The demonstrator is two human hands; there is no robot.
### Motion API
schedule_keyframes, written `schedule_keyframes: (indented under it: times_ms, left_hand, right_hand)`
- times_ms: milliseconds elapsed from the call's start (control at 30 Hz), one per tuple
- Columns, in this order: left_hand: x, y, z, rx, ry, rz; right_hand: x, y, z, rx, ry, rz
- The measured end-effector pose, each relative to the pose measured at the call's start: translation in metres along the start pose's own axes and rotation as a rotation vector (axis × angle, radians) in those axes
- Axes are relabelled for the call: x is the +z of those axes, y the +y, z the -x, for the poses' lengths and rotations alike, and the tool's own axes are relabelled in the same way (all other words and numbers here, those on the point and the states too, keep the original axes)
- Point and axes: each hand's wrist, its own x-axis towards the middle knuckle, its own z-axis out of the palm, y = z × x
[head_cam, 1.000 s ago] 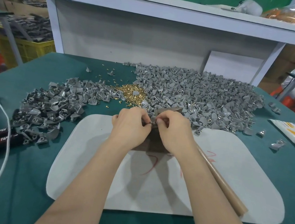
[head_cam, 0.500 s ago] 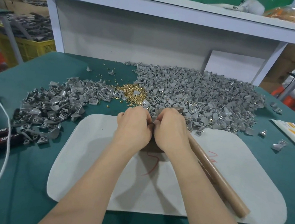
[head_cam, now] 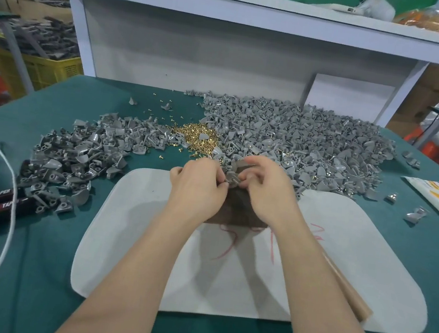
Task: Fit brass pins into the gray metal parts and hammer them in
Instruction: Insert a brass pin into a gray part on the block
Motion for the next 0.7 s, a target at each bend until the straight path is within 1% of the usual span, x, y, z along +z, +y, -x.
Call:
schedule_keyframes:
  times_ms: [33, 100, 267, 367, 567, 700]
  left_hand:
    - [-0.0003, 0.0000, -0.0002, -0.009, -0.007, 0.011]
    - [-0.0011, -0.0011, -0.0005, -0.029, -0.016, 0.039]
    - [-0.0066, -0.0038, -0.0006, -0.047, -0.049, 0.150]
    - [-0.0077, -0.0033, -0.0009, -0.037, -0.066, 0.195]
    - [-0.0081, -0.0032, -0.0013, -0.042, -0.055, 0.205]
    - [-0.0079, -0.0026, 0.0002, -0.032, -0.039, 0.212]
  right_hand:
    - [-0.0024, 0.0023, -0.0016, 0.028, 0.003, -0.081]
    - [-0.0052, 0.0055, -0.0038, 0.033, -0.003, -0.119]
    - [-0.0071, 0.0050, -0.0018, -0.072, -0.109, -0.035]
    - [-0.0072, 0.0038, -0.0017, -0.095, -0.145, -0.011]
    - [-0.0090, 0.0032, -0.0010, -0.118, -0.134, -0.029]
    - [-0.0062, 0.0035, 0.0006, -0.120, -0.059, 0.037]
